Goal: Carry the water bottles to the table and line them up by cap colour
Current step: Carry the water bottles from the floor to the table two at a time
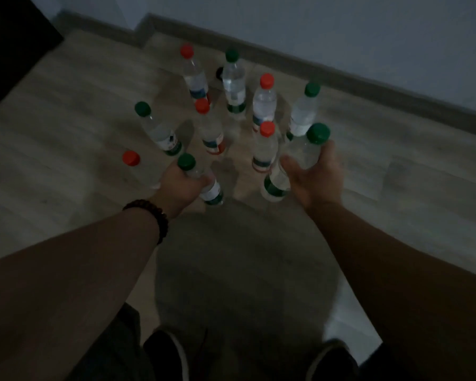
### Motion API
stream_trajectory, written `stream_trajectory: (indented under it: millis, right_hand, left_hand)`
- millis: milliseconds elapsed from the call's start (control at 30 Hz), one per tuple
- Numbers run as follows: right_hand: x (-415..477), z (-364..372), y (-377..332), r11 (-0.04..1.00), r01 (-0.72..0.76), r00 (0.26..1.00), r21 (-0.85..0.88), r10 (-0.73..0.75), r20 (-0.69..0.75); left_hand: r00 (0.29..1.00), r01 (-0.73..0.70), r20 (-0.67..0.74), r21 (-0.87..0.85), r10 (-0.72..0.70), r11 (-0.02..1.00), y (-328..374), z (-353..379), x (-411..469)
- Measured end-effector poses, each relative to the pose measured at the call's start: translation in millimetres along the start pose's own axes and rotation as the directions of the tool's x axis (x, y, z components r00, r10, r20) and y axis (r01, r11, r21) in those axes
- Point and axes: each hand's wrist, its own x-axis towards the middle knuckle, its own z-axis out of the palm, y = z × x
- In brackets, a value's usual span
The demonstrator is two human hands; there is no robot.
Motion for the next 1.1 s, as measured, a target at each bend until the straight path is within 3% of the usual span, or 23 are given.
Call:
stream_trajectory:
  millis: [133, 433, 700, 767, 900, 1000, 1100]
  right_hand:
    - [-43, -50, -39, 0.994, -0.099, 0.995, 0.039, 0.1, -0.029]
    - [-179, -266, -214, 0.967, -0.235, 0.955, -0.102, 0.249, 0.159]
    - [-258, -431, -374, 0.949, -0.312, 0.946, 0.037, 0.307, 0.102]
    - [-270, -455, -400, 0.947, -0.302, 0.953, 0.108, 0.297, 0.061]
    - [-290, -487, -432, 0.96, -0.23, 0.969, 0.158, 0.241, -0.054]
    - [-300, -505, -447, 0.96, -0.228, 0.96, 0.161, 0.249, -0.13]
    - [-307, -526, -459, 0.965, -0.2, 0.954, 0.167, 0.231, -0.193]
  left_hand:
    - [0.989, -0.032, 0.148, 0.067, 0.021, 0.997, 45, -14, -68]
    - [0.957, -0.023, 0.288, 0.18, -0.03, 0.983, 252, -112, -290]
    - [0.914, -0.2, 0.387, 0.158, 0.126, 0.967, 435, -189, -413]
    - [0.862, -0.302, 0.463, 0.145, 0.205, 0.942, 465, -199, -426]
    - [0.681, -0.475, 0.662, 0.072, 0.314, 0.877, 503, -206, -438]
    - [0.645, -0.597, 0.649, 0.097, 0.404, 0.797, 526, -204, -447]
    - [0.622, -0.58, 0.649, 0.007, 0.438, 0.814, 553, -195, -457]
